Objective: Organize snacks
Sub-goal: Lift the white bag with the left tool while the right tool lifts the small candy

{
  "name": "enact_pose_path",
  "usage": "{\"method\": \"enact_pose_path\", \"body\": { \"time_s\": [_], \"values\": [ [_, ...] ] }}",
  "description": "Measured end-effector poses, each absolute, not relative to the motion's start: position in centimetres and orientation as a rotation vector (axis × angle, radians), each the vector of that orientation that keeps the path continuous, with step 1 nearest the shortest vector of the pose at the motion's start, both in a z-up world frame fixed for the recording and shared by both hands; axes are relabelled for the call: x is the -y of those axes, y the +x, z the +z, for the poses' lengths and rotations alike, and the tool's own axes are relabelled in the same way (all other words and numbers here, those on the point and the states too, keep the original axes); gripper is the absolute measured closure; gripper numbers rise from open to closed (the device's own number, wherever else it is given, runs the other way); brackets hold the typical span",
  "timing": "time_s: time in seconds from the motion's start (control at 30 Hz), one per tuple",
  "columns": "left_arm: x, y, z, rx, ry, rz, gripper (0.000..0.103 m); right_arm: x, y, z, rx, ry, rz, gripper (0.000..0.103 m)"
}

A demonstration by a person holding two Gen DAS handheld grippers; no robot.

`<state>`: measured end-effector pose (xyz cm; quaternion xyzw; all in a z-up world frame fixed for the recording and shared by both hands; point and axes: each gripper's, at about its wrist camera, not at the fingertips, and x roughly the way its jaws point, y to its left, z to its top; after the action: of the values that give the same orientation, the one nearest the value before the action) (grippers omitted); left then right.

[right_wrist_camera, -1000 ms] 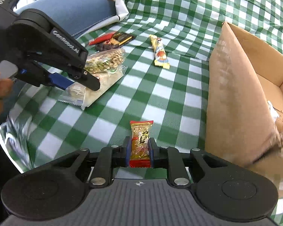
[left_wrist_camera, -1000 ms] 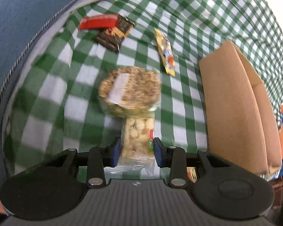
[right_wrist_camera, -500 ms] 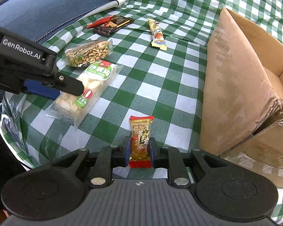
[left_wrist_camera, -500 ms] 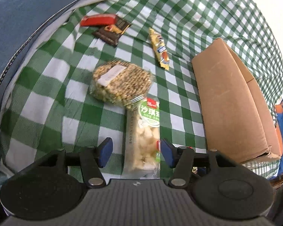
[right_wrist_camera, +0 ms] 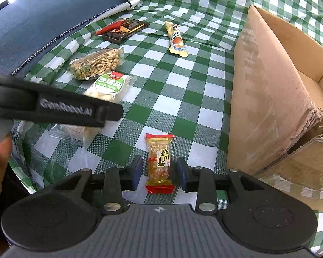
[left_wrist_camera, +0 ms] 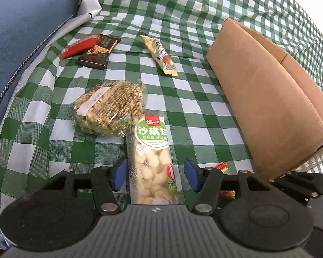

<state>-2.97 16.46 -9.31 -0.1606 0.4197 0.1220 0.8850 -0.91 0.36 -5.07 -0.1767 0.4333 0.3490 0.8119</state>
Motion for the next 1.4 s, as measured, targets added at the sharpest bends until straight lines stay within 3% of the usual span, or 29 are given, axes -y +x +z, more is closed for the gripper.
{"method": "enact_pose_path", "body": {
  "time_s": [0.07,0.23,0.3,0.53,0.73,1.4],
  "values": [
    [-16.5,-2.9,-9.3,-0.879,-0.321,0.269,0.058,-0.4,-1.0,-5.1,-0.922,-0.381,0.745,0.066],
    [-16.9,-3.2,-9.0,-0.863,-0.337,0.260,0.062,-0.6,-1.2,-4.9,-0.902,-0.400,0.748,0.067],
    [-16.9,-3.5,-8.4,-0.835,-0.361,0.229,0.063,-0.6,-1.3,-4.8,-0.891,-0.407,0.752,0.076],
    [-16.4,-4.4,-6.7,-0.737,-0.439,0.090,0.064,-0.5,-1.4,-4.6,-0.857,-0.425,0.727,0.083],
    [-16.9,-3.5,-9.2,-0.927,-0.433,0.160,0.062,-0.8,-1.6,-5.0,-0.864,-0.456,0.728,0.082],
    [-17.2,-3.5,-9.1,-0.891,-0.459,0.159,0.063,-0.7,-1.8,-4.6,-0.818,-0.460,0.737,0.085]
  ]
}}
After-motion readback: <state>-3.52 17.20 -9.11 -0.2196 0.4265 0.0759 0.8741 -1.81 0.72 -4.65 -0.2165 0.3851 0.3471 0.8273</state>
